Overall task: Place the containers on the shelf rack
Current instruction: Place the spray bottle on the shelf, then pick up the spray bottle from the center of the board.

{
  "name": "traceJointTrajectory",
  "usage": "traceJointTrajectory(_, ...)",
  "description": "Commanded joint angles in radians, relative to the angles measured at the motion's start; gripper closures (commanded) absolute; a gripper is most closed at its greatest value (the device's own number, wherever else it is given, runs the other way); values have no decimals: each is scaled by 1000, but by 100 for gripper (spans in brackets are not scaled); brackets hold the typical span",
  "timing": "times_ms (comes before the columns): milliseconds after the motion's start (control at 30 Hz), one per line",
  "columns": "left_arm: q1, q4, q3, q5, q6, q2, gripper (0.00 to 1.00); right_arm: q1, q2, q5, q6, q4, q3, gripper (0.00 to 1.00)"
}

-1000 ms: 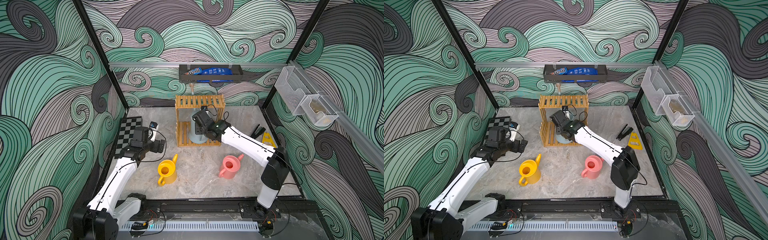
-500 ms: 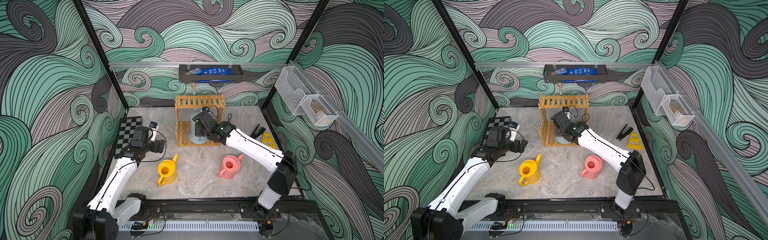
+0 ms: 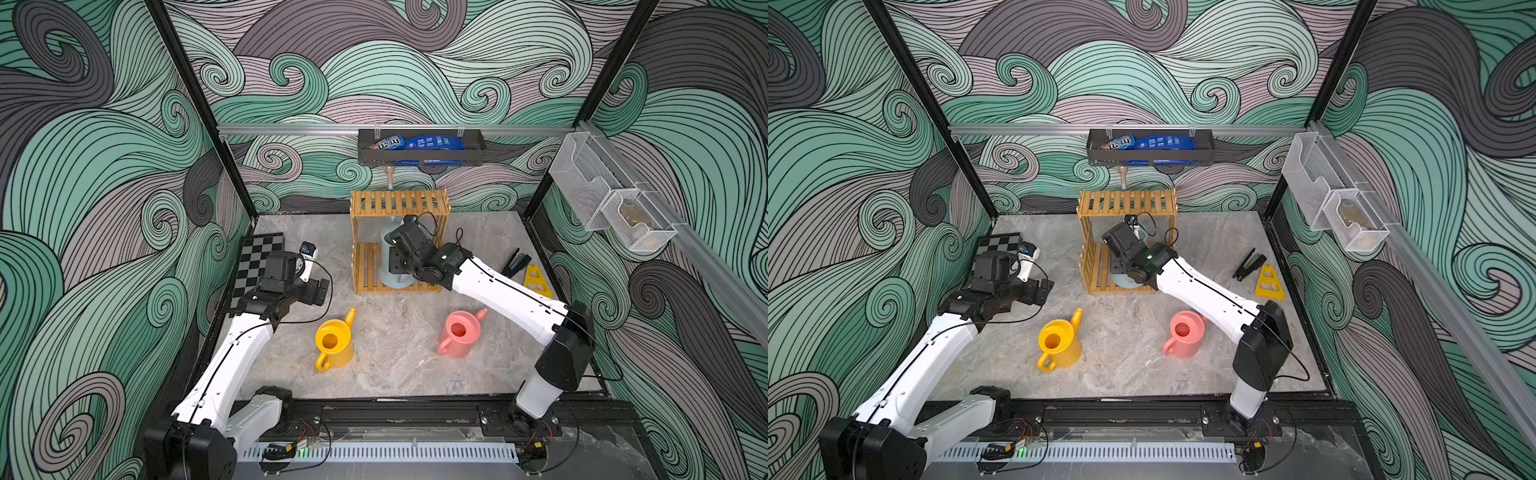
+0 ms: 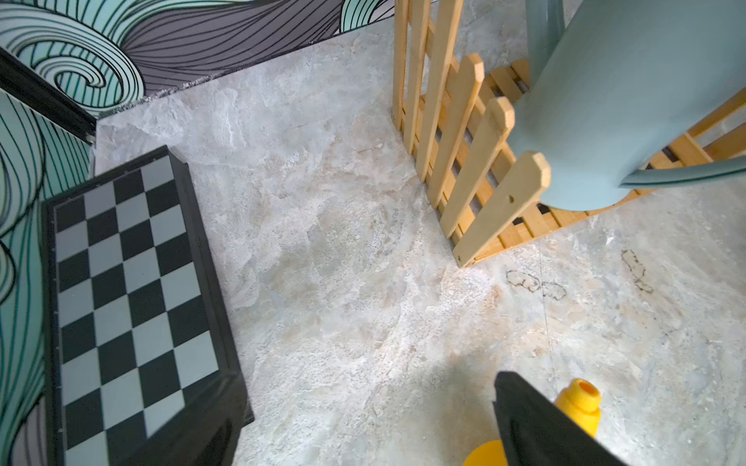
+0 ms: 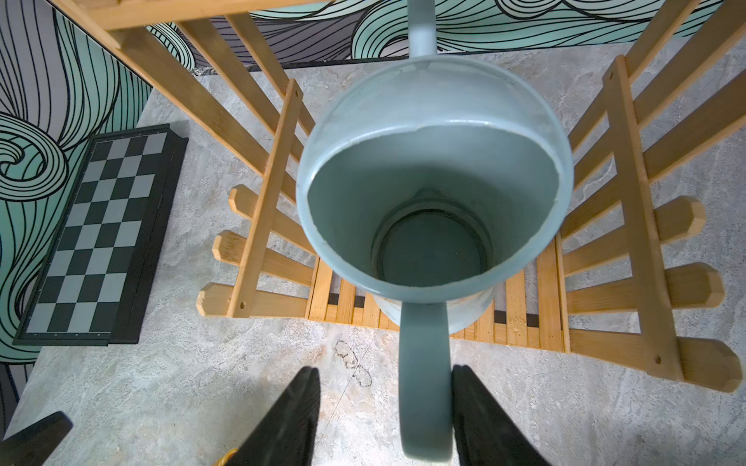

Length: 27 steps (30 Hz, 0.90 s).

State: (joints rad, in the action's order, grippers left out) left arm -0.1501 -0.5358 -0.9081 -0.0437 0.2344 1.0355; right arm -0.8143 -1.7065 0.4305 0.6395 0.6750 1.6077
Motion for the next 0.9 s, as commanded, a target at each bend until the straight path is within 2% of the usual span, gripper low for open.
traceJointTrajectory(0, -14, -155, -119, 8, 200, -31, 1, 4, 78, 19, -9, 6, -24, 41)
traceJointTrajectory(200, -43, -531, -244, -95, 613, -26, 1, 60, 259, -9, -73, -109, -206, 30)
traceJointTrajectory(267, -48, -612, -254, -94, 696, -28, 1, 88, 316, -27, -98, -139, -255, 24)
traceJointTrajectory(400, -53, -726, -256, -35, 815, -37, 1, 158, 406, -72, -158, -162, -327, 6)
traceJointTrajectory(500, -54, -774, -250, 28, 874, -50, 1, 218, 459, -101, -194, -162, -361, 1)
traceJointTrajectory(600, -55, -810, -233, 70, 917, -56, 1, 278, 512, -134, -235, -173, -399, 1)
traceJointTrajectory(867, -100, -776, -62, 30, 949, -124, 1, 383, 668, -165, -316, -237, -564, 1)
